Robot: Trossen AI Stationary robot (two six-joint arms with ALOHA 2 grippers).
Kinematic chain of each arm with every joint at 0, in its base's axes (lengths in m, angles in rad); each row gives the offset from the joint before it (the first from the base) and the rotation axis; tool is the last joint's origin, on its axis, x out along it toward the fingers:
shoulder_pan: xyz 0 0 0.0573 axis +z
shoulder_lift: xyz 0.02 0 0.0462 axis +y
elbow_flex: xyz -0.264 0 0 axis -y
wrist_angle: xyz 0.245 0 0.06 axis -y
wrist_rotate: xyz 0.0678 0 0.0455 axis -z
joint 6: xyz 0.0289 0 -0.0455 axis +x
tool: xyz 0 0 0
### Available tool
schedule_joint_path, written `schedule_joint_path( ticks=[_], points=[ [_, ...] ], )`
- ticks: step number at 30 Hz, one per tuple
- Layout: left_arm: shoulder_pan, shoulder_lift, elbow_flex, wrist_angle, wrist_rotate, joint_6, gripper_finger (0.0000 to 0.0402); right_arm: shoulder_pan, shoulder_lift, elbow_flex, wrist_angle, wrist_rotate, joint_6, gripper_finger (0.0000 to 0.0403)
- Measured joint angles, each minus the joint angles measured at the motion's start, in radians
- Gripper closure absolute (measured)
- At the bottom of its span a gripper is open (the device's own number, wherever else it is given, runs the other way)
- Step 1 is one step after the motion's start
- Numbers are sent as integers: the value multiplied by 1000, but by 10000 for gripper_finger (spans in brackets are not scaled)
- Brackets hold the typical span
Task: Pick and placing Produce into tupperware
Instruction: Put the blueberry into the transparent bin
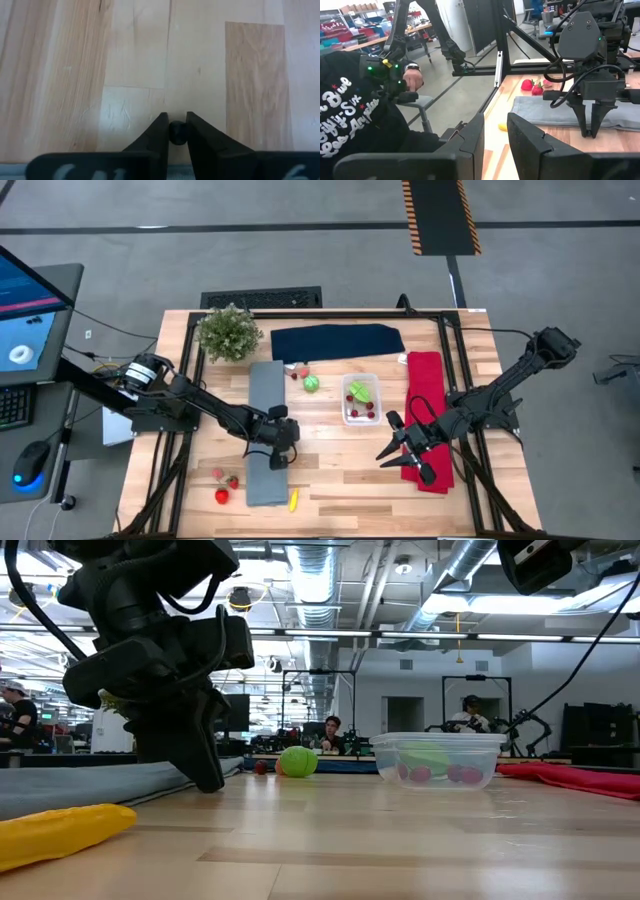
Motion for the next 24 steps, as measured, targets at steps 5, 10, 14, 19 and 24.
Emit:
schedule_joint_path(
  ticks=[5,10,14,19,24],
  points=[
    [0,10,62,-43,12,54,363,0,0,0,0,0,0,296],
    [1,6,137,-105,-10,117,363,0,0,0,0,0,0,296],
    [20,5,199,-131,-22,187,364,0,0,0,0,0,0,296],
    [84,5,270,-148,45,272,363,-1,-17,-2,78,-45,-88,296],
    [160,4,339,-146,133,330,362,-50,-137,-1,34,-374,-175,296]
  ],
)
